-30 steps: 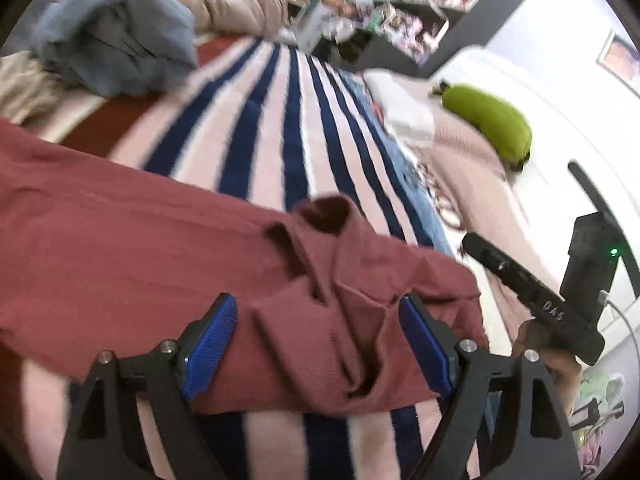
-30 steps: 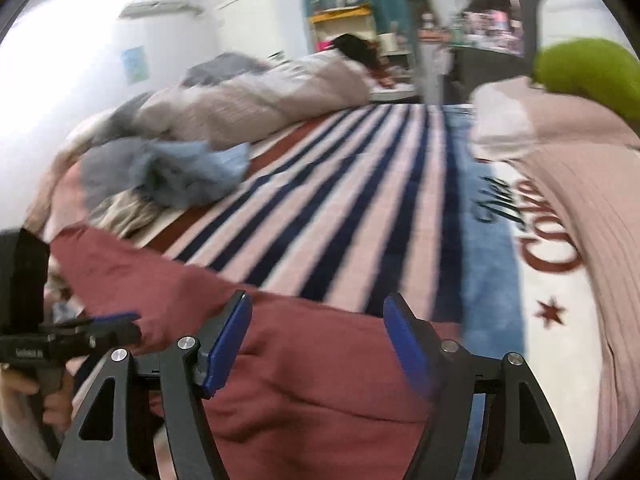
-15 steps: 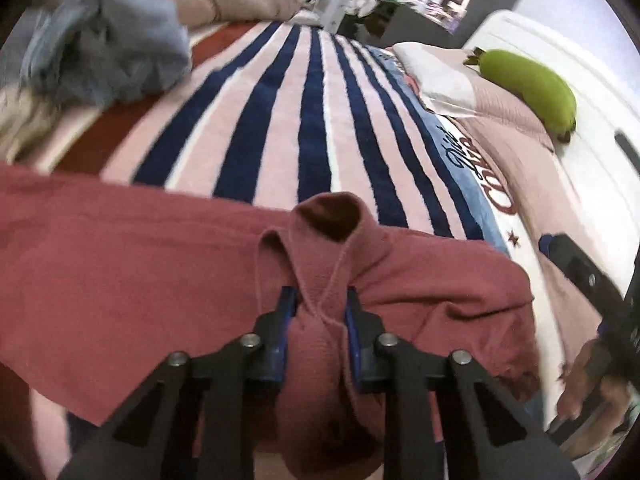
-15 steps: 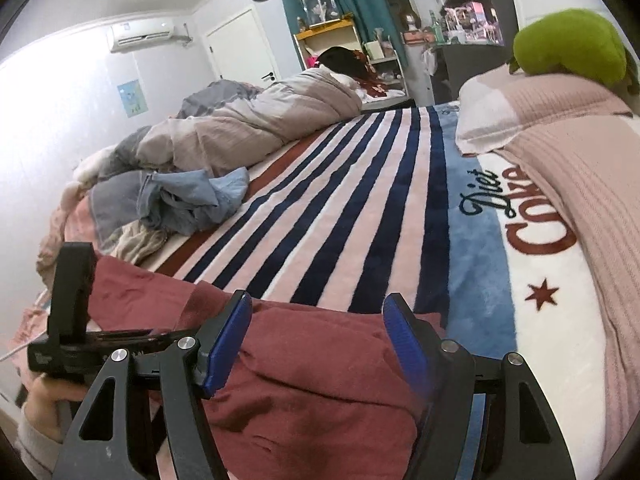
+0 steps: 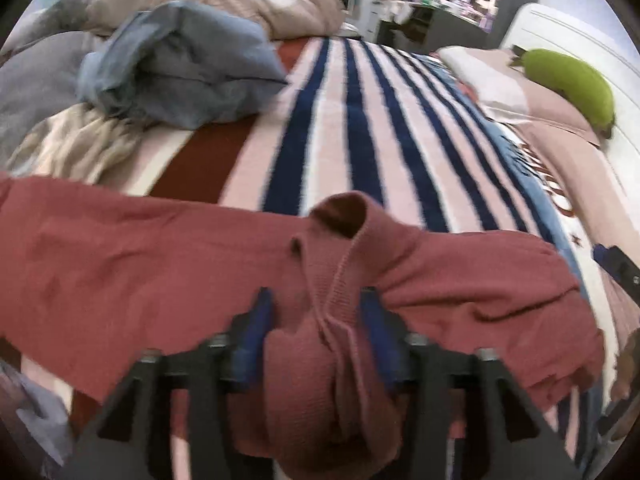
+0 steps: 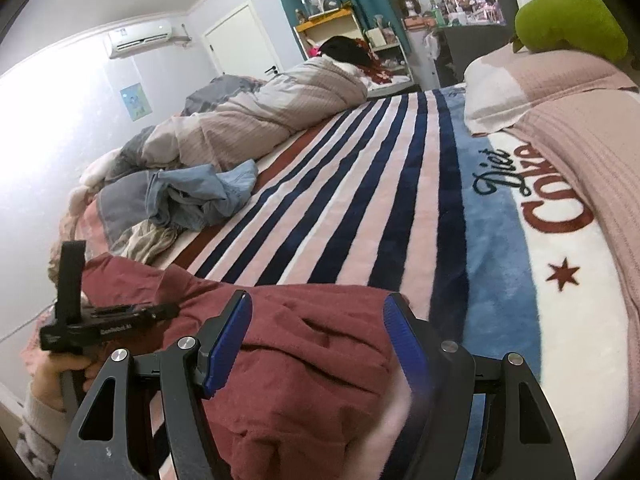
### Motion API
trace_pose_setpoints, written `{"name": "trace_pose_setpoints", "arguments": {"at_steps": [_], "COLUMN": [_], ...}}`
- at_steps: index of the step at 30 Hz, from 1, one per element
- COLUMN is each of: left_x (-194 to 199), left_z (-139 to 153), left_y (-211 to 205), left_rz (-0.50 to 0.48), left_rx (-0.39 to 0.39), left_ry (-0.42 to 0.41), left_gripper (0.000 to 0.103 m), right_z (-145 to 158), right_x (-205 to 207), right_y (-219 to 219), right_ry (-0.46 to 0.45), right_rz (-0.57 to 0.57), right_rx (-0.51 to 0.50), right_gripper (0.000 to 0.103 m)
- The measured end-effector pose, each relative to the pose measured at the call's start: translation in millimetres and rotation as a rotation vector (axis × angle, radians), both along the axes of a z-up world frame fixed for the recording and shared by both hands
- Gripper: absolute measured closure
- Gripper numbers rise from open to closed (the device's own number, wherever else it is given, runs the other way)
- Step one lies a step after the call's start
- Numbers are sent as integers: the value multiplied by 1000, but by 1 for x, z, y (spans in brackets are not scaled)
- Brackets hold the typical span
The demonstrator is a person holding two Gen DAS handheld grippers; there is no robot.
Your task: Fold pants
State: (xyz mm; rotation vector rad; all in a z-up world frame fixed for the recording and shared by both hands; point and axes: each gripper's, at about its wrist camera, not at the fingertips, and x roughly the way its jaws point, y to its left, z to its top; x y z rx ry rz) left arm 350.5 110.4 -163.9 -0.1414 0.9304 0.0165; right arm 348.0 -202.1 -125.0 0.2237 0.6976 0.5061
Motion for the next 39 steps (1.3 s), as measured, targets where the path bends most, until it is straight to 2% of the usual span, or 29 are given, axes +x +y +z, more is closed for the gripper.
{"name": "trace_pose_setpoints", "arguments": {"at_steps": [1, 4, 6, 8, 10, 12, 14, 15, 16, 18, 21, 23, 26, 29, 32, 34, 37, 39], "left_x": [-2, -9, -17, -27, -30, -32, -32, -34, -36, -45, -40, -38, -33, -33, -39, -46, -43, -31], "left_z": [0, 7, 19, 31, 37, 40, 38, 33, 31, 30, 23, 19, 2, -10, 7, 28, 50, 52], "left_y": [3, 8, 7, 0, -5, -10, -9, -9, -14, -17, -13, -11, -11, -6, -8, -11, -21, -31], "left_rz": [16, 36, 47, -4, -51, -74, -86, -140, -173, -199, -199, -190, -175, -164, -176, -195, -248, -289], "left_rx": [16, 15, 39, 21, 15, 57, 28, -32, -59, -66, -84, -76, -14, -38, -22, -22, -60, -88], "left_ry": [-7, -27, -61, -104, -101, -94, -89, -82, -98, -149, -116, -100, -29, 6, -30, -84, -124, -120], "left_gripper": [34, 34, 34, 34, 34, 34, 34, 34, 34, 34, 34, 34, 34, 34, 34, 34, 34, 34], "right_z": [-1, -1, 1, 3, 8, 11, 11, 9, 6, -3, -18, -27, -40, -44, -37, -21, 2, 10], "right_x": [0, 0, -1, -4, -13, -21, -27, -29, -33, -39, -46, -49, -55, -62, -64, -63, -55, -41], "right_y": [1, 3, 5, 7, 16, 25, 32, 36, 39, 44, 42, 34, 27, 21, 18, 12, 6, 9], "right_ry": [2, 3, 15, 21, 2, -17, -10, -2, 0, 10, 52, 98, 144, 163, 165, 136, 56, 24], "right_rz": [2, 18, 69, 146, 214, 249, 285, 307, 337, 366, 379, 395, 409, 411, 408, 395, 339, 306], "right_rx": [-2, -21, -20, -16, -71, -126, -142, -151, -169, -237, -312, -310, -315, -310, -303, -245, -202, -197], "right_gripper": [38, 38, 38, 38, 38, 38, 40, 49, 71, 91, 89, 89, 89, 88, 88, 86, 86, 86]}}
